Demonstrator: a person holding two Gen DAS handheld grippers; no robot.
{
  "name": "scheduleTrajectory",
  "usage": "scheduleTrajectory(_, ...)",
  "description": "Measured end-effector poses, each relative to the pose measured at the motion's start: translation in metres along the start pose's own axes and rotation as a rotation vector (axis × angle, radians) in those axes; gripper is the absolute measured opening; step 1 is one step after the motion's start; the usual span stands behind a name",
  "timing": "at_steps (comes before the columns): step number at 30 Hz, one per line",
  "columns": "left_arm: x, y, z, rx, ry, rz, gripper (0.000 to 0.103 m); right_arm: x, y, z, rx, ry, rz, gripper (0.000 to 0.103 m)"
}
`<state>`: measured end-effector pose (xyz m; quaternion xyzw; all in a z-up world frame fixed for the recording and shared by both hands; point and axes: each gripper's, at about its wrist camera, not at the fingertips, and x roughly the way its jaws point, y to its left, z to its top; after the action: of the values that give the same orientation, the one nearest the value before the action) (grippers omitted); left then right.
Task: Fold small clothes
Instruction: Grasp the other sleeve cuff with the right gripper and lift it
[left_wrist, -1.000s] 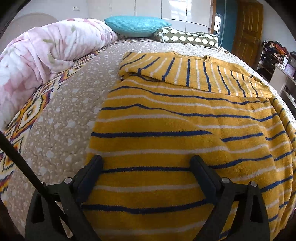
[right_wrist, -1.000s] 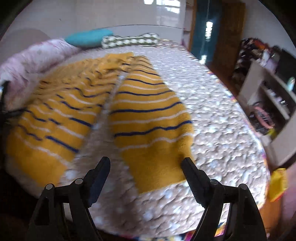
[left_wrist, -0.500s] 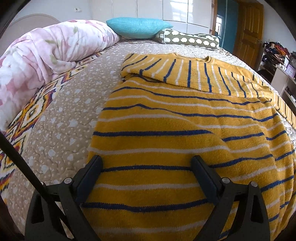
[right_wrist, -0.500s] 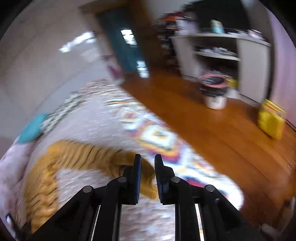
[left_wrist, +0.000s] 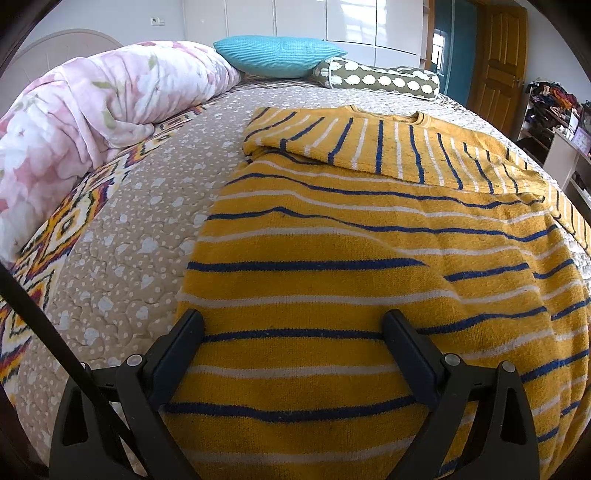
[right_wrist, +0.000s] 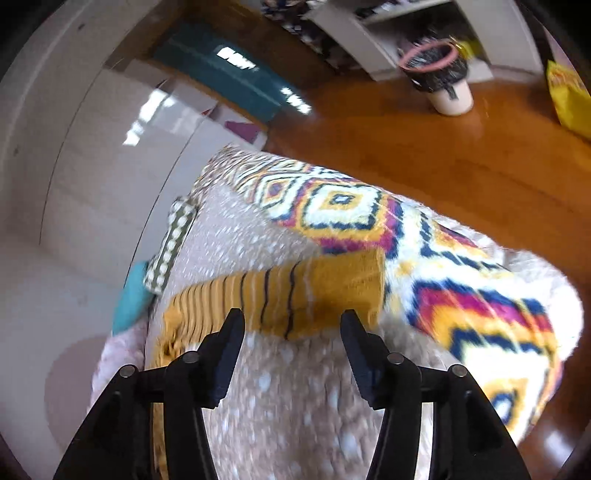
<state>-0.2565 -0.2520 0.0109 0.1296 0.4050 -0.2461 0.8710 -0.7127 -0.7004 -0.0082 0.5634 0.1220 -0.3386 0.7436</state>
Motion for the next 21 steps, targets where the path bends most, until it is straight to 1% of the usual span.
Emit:
scheduleTrajectory(3, 0.000, 0.000, 0.000, 0.000, 0.001, 0.000, 0.097, 0.018, -0.003, 0.010, 0.075, 0.001, -0.036, 0.060)
scheduleTrajectory(4, 0.000, 0.000, 0.000, 0.000, 0.000, -0.001, 0.097, 0.026, -0.002, 0.014, 0.093, 0.003, -0.063, 0.055)
scheduleTrajectory(5, 0.000, 0.000, 0.000, -0.001, 0.000, -0.001, 0.097, 0.028, -0.002, 0.018, 0.098, 0.008, -0.075, 0.035)
scheduleTrajectory(6, 0.000, 0.000, 0.000, 0.000, 0.000, 0.000, 0.097, 0.034, 0.002, 0.023, 0.089, 0.031, -0.090, 0.020)
scheduleTrajectory(7, 0.000, 0.000, 0.000, 0.000, 0.000, 0.000, 0.097, 0.039, 0.008, 0.029, 0.067, 0.055, -0.099, 0.010)
scheduleTrajectory(8, 0.000, 0.000, 0.000, 0.000, 0.000, -0.001, 0.097, 0.035, 0.019, 0.034, 0.038, 0.053, -0.099, 0.010)
scheduleTrajectory(10, 0.000, 0.000, 0.000, 0.000, 0.000, 0.000, 0.097, 0.015, 0.052, 0.048, -0.063, 0.012, -0.022, 0.010)
scheduleTrajectory(11, 0.000, 0.000, 0.000, 0.000, 0.001, 0.000, 0.097, 0.001, 0.070, 0.053, -0.108, -0.019, 0.031, 0.010)
scheduleTrajectory(12, 0.000, 0.000, 0.000, 0.000, 0.001, 0.000, 0.097, -0.021, 0.089, 0.057, -0.141, -0.059, 0.115, 0.010)
scheduleTrajectory(14, 0.000, 0.000, -0.001, 0.000, -0.001, 0.000, 0.097, -0.048, 0.103, 0.057, -0.148, -0.098, 0.203, 0.010)
scheduleTrajectory(15, 0.000, 0.000, 0.000, 0.000, -0.001, 0.000, 0.097, -0.059, 0.104, 0.053, -0.148, -0.114, 0.220, 0.010)
scheduleTrajectory(17, 0.000, 0.001, 0.000, -0.001, -0.002, 0.000, 0.097, -0.067, 0.094, 0.042, -0.139, -0.135, 0.191, 0.010)
scheduleTrajectory(18, 0.000, 0.001, 0.000, -0.001, -0.002, 0.000, 0.097, -0.064, 0.080, 0.032, -0.132, -0.127, 0.151, 0.010)
scheduleTrajectory(20, 0.000, 0.001, 0.000, -0.002, -0.002, -0.001, 0.097, -0.054, 0.052, 0.017, -0.097, -0.098, 0.100, 0.010)
scheduleTrajectory(21, 0.000, 0.001, 0.000, -0.001, -0.002, 0.000, 0.097, -0.043, 0.027, 0.005, -0.044, -0.059, 0.078, 0.010)
